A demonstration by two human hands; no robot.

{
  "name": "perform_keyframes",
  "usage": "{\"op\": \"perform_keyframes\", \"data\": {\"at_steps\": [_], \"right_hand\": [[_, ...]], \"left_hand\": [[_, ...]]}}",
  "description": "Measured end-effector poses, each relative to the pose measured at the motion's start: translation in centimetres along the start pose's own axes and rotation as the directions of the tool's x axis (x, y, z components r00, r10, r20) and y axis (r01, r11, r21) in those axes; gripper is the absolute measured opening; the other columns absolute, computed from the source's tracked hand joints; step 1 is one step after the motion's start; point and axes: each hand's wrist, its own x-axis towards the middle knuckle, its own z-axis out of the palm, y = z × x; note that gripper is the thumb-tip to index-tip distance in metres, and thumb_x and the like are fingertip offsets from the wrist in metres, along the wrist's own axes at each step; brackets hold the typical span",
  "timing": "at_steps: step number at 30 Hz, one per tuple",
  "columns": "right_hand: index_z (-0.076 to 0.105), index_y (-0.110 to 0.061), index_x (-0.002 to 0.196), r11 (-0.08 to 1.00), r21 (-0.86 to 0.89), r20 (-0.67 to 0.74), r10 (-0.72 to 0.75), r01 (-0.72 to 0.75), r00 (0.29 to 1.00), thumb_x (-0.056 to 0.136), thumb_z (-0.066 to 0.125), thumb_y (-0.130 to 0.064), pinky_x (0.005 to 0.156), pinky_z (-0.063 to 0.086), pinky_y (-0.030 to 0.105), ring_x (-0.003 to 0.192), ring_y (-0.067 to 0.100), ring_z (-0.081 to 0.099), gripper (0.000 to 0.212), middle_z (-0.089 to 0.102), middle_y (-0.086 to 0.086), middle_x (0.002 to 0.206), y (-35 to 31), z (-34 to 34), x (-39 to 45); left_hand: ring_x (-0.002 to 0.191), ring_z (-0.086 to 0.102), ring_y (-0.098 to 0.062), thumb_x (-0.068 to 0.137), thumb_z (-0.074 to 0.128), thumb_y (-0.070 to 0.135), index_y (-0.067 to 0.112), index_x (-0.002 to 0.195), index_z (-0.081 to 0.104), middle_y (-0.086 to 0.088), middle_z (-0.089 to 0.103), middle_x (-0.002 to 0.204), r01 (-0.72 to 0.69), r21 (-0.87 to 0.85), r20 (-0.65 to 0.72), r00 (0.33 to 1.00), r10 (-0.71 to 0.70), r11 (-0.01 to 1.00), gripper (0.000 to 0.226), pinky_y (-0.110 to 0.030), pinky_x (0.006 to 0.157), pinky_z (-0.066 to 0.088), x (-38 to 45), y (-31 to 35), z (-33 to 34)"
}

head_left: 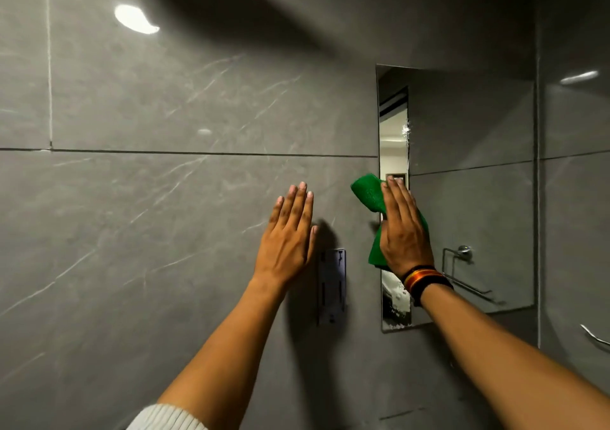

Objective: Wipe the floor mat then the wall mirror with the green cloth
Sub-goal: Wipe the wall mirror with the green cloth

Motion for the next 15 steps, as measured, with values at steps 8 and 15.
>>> {"op": "perform_keyframes", "data": {"at_steps": [8,15], "right_hand": [[0.016,-0.019,0.159,0.988,-0.070,0.182,0.152,-0.141,0.972,0.076,0.051,0.020,0.127,0.009,0.042,0.155,0.028,0.010,0.098,0.014,0.005,0.168,3.5,5.2,-13.3],[0.004,-0.018,0.160,0.972,-0.149,0.382,0.225,-0.180,0.896,0.102,0.023,-0.051,0.126,-0.003,0.044,0.155,0.033,0.003,0.070,-0.001,0.007,0.170,3.7,10.6,-28.6]], "left_hand": [[0.162,0.014,-0.033,0.111,0.028,0.035,0.000,0.165,0.022,-0.021,0.018,0.174,-0.042,-0.006,0.029,0.999,0.042,0.999,0.065,-0.046,0.132,0.013,3.0,0.1,3.6],[0.162,0.014,-0.033,0.112,0.025,0.032,-0.002,0.164,0.024,-0.021,0.019,0.174,-0.094,0.124,-0.036,0.994,0.099,0.988,0.063,-0.047,0.132,0.012,3.5,-0.1,6.8]]}}
